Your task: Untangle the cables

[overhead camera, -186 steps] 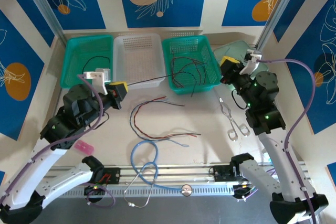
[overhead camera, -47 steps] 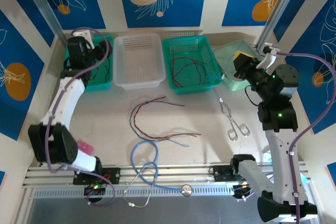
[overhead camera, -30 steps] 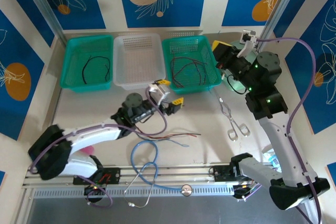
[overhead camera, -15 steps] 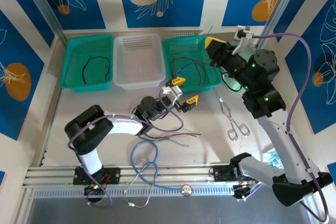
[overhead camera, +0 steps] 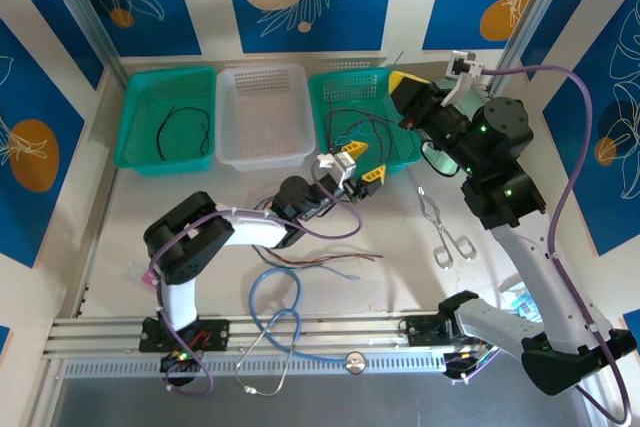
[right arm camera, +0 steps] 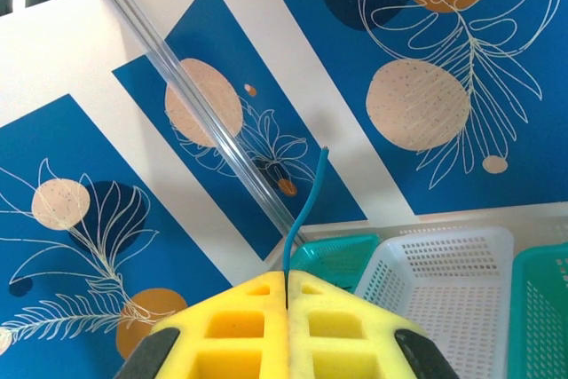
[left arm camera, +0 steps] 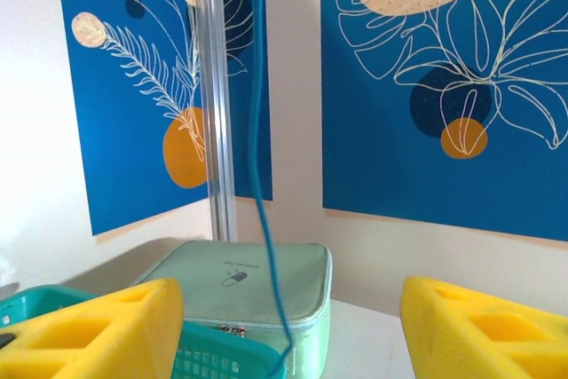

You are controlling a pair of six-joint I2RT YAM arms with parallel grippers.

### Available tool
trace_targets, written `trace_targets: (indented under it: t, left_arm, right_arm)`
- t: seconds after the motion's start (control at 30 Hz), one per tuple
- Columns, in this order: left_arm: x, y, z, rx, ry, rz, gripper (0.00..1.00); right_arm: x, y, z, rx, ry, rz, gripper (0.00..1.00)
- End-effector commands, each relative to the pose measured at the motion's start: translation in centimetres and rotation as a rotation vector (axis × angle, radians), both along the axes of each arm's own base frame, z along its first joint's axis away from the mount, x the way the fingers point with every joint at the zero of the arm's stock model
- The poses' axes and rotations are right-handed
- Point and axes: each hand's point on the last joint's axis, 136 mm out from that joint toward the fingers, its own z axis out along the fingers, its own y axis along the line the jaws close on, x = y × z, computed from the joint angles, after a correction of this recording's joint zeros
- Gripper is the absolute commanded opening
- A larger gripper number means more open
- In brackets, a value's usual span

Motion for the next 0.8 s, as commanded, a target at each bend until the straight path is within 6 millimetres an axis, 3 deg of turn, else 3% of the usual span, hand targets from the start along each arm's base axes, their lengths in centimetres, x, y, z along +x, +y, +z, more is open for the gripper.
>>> trace_targets:
  t: [0.0, 0.2, 0.47, 0.57, 0.7, 0.77]
  left_arm:
    - [-0.5, -0.5, 2.0, -0.074, -0.023, -0.041, 0.64]
    - [0.3, -0.6, 1.6, -0.080, -0.002, -0.014, 0.57]
    - [0.5, -2.3, 2.0, -0.110, 0.009, -0.077, 0.45]
    - [0.9, -2.5, 2.3, -0.131, 0.025, -0.081, 0.29]
    - [1.4, -2.3, 2.3, -0.154, 0.056, -0.064, 0.00]
    - [1.8, -1.9, 1.7, -0.160, 0.087, -0.041, 0.00]
  right_arm:
    - [-0.7, -0.3, 1.6, 0.043, -0.040, -0.006, 0.00]
    - [-0.8, -0.3, 1.9, 0.048, -0.045, -0.002, 0.00]
    - [-1.3, -0.4, 2.1, 0.054, -0.045, 0.004, 0.00]
    - [-1.4, -0.6, 2.1, 0.053, -0.045, -0.001, 0.00]
    - [-1.6, -0.9, 2.5, 0.044, -0.060, -0.017, 0.00]
    - [-1.7, -1.2, 3.0, 0.038, -0.076, -0.028, 0.00]
